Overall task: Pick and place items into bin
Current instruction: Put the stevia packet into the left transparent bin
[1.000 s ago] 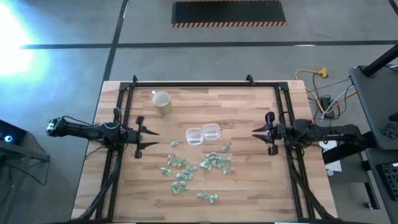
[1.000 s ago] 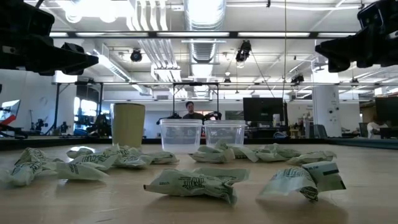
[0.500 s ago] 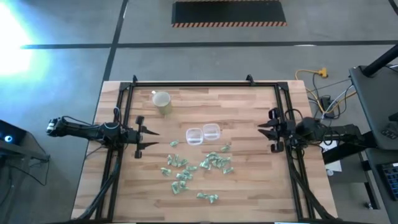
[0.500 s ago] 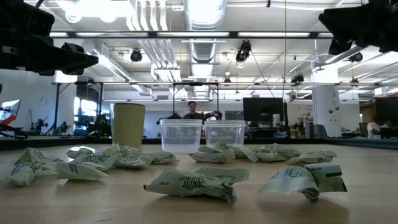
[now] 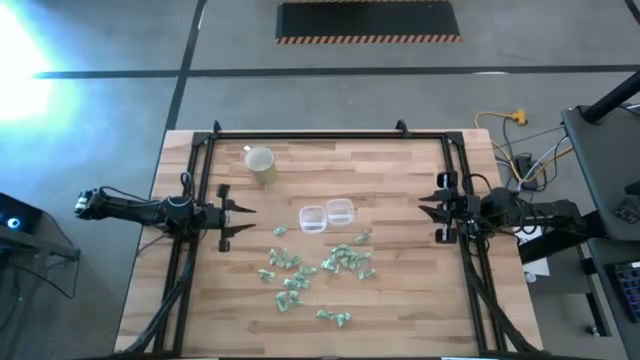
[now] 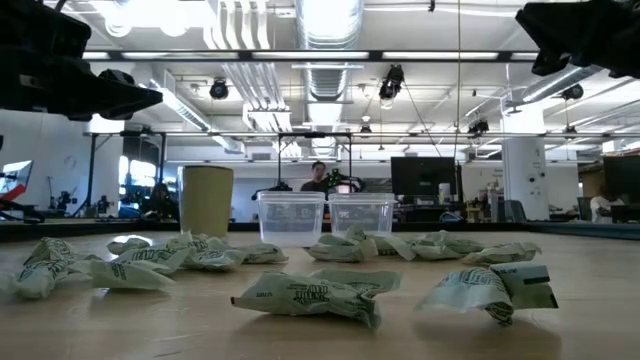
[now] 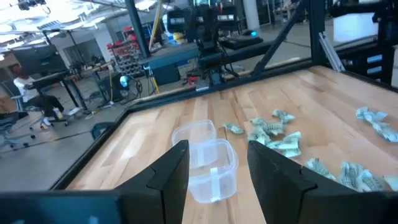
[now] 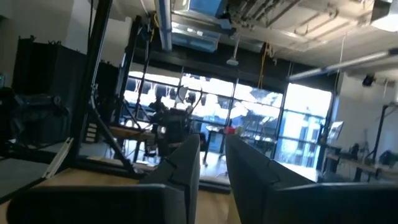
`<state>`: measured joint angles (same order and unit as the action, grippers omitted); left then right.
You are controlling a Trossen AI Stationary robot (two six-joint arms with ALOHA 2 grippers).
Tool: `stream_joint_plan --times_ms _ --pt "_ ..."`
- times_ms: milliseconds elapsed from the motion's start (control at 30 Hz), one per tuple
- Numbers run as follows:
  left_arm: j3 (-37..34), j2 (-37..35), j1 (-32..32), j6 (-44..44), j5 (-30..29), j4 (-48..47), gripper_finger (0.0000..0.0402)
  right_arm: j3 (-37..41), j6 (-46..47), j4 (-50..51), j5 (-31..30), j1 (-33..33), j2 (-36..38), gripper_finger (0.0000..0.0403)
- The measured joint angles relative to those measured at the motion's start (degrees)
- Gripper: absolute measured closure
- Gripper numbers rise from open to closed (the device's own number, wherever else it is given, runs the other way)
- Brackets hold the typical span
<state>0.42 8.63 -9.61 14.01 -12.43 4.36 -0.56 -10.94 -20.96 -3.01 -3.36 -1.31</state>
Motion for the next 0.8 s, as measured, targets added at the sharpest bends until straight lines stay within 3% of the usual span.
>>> stream_joint_plan --times_ms 267,567,667,800 --pt "-0.01 -0.03 0.0 -0.12 0.06 3.62 0.0254 0.0 -2.35 1.06 -0.15 0.02 -0.04 0.0335" --pt "0.01 -0.05 0.0 -0.16 0.13 8.38 0.0254 0.0 6.39 1.08 -0.13 0.0 -0.04 0.0335" --pt "-0.01 0.31 0.02 -0.24 -0.9 5.03 0.0254 0.0 7.82 1.82 -0.11 0.0 -0.04 0.0335" --pt "0.82 4.02 0.15 -6.57 -6.14 -2.56 0.0254 0.0 8.98 3.22 -0.11 0.02 -0.16 0.0335"
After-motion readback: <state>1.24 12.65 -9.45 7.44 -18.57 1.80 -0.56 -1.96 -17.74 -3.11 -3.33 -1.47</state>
